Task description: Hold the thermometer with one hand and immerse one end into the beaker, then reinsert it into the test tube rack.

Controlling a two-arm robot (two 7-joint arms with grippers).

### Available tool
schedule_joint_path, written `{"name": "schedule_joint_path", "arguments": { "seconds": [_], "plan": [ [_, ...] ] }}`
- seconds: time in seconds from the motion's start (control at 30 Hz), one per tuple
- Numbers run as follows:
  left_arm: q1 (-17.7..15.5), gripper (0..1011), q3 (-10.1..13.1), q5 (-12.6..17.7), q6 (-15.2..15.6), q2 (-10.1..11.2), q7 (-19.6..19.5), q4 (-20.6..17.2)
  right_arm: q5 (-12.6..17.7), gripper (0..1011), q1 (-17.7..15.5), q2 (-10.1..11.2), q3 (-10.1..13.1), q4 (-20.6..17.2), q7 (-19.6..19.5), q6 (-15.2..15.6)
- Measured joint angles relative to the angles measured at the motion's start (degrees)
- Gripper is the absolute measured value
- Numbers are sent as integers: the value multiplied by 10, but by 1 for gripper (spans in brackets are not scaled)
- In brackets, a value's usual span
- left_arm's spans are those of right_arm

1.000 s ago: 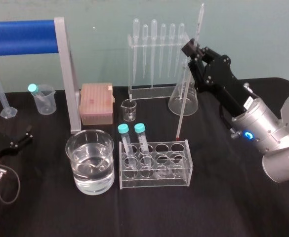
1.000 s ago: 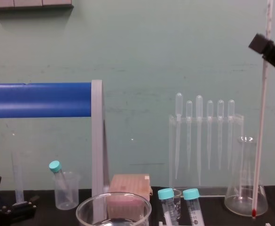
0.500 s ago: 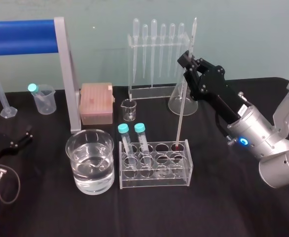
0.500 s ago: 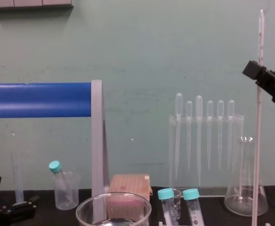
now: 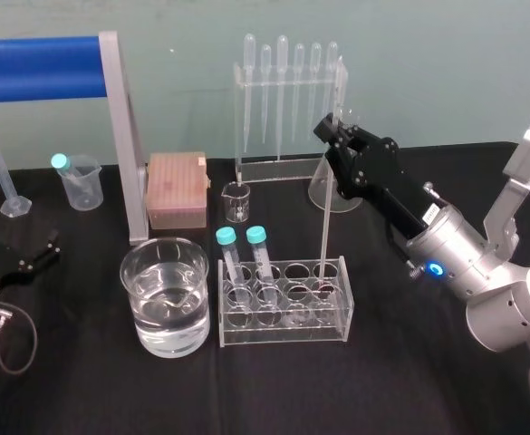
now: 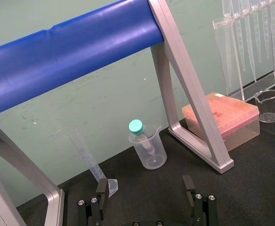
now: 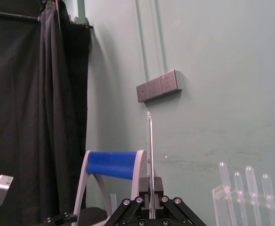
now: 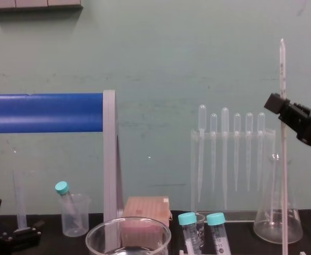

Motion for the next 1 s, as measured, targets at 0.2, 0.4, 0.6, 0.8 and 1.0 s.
{"name": "schedule_joint_path", "arguments": {
  "seconds": [0.2, 0.4, 0.6, 0.8, 1.0],
  "plan": [
    [0, 1008, 0, 0, 0, 0, 0, 0, -2, 57, 0, -1, -2, 11, 0, 4],
    [0, 1008, 0, 0, 0, 0, 0, 0, -8, 56, -2, 1, -2, 17, -4, 10],
    [0, 1008, 0, 0, 0, 0, 0, 0, -8, 56, -4, 0, -2, 21, -7, 13],
    [0, 1008, 0, 0, 0, 0, 0, 0, -10, 57, -5, 0, -3, 21, -16, 23],
    [0, 1008, 0, 0, 0, 0, 0, 0, -11, 56, -6, 0, -3, 21, -17, 25]
  ]
}}
